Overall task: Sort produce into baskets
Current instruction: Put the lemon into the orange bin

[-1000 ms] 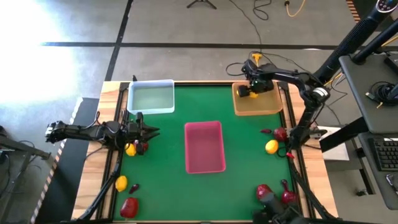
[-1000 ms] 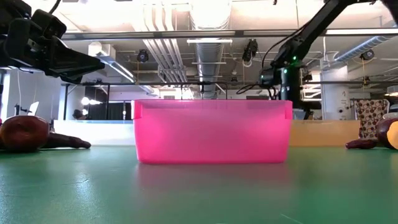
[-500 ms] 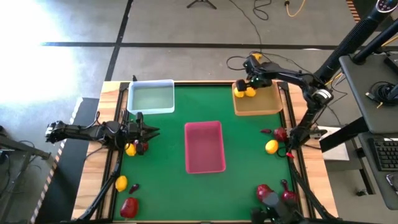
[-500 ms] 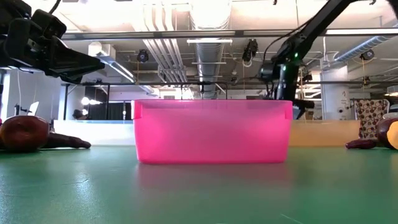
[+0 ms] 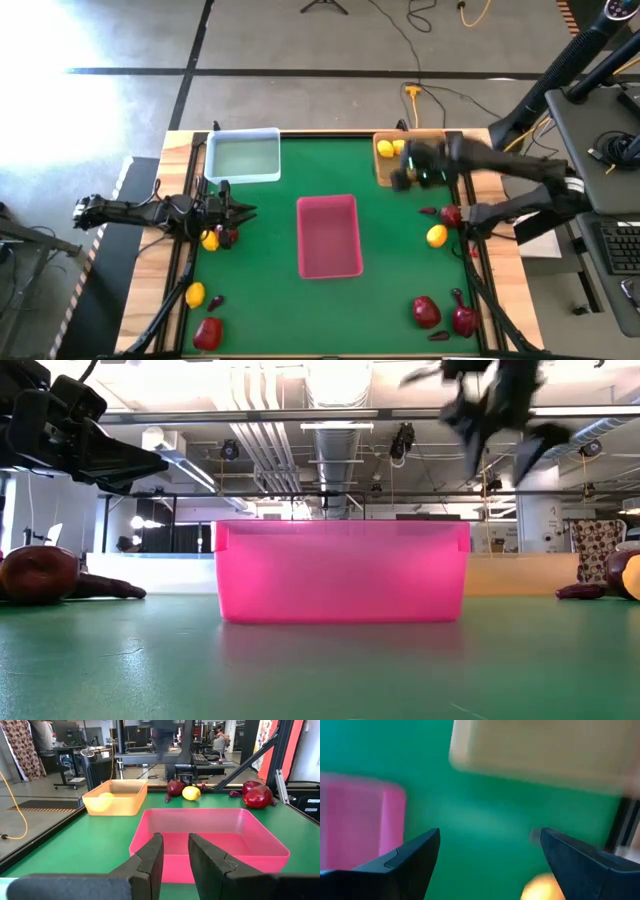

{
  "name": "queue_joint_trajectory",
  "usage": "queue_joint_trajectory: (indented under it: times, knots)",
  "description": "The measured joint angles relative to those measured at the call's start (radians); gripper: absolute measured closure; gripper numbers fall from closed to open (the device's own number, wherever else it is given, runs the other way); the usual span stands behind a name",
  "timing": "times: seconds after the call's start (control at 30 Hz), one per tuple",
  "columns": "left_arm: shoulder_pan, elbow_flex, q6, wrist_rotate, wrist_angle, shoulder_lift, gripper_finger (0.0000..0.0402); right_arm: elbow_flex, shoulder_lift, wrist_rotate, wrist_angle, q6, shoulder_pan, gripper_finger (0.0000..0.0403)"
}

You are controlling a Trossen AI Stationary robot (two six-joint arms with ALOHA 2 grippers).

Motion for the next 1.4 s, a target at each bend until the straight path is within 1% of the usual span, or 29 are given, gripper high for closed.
queue_joint_trajectory:
  times: [0.07, 0.13, 0.23, 0.33, 0.4, 0.47, 0.53, 0.73, 0.87, 1.1, 1.27, 1.4]
  knots:
    - [0.000, 0.000, 0.000, 0.000, 0.000, 0.000, 0.0326, -0.040, -0.035, 0.043, -0.021, 0.213, 0.168, 0.0067]
    - [0.000, 0.000, 0.000, 0.000, 0.000, 0.000, 0.0326, -0.097, -0.061, 0.076, -0.030, 0.431, 0.312, 0.0067]
    - [0.000, 0.000, 0.000, 0.000, 0.000, 0.000, 0.0326, -0.193, -0.064, 0.070, -0.026, 0.721, 0.482, 0.0067]
    - [0.000, 0.000, 0.000, 0.000, 0.000, 0.000, 0.0326, -0.270, -0.037, 0.019, 0.006, 0.959, 0.591, 0.0067]
    - [0.000, 0.000, 0.000, 0.000, 0.000, 0.000, 0.0326, -0.304, -0.015, -0.040, 0.058, 1.042, 0.638, 0.0067]
    - [0.000, 0.000, 0.000, 0.000, 0.000, 0.000, 0.0326, -0.325, 0.012, -0.061, 0.083, 1.108, 0.673, 0.0067]
    - [0.000, 0.000, 0.000, 0.000, 0.000, 0.000, 0.0326, -0.337, 0.041, -0.074, 0.077, 1.134, 0.684, 0.0067]
    - [0.000, 0.000, 0.000, 0.000, 0.000, 0.000, 0.0326, -0.362, 0.145, -0.104, 0.024, 1.147, 0.676, 0.0067]
    - [0.000, 0.000, 0.000, 0.000, 0.000, 0.000, 0.0326, -0.386, 0.195, -0.105, 0.031, 1.151, 0.642, 0.0067]
    - [0.000, 0.000, 0.000, 0.000, 0.000, 0.000, 0.0326, -0.395, 0.276, -0.044, 0.046, 1.129, 0.540, 0.0067]
    - [0.000, 0.000, 0.000, 0.000, 0.000, 0.000, 0.0326, -0.395, 0.285, -0.022, 0.095, 1.066, 0.494, 0.0067]
    - [0.000, 0.000, 0.000, 0.000, 0.000, 0.000, 0.0326, -0.397, 0.288, 0.019, 0.156, 1.015, 0.464, 0.0072]
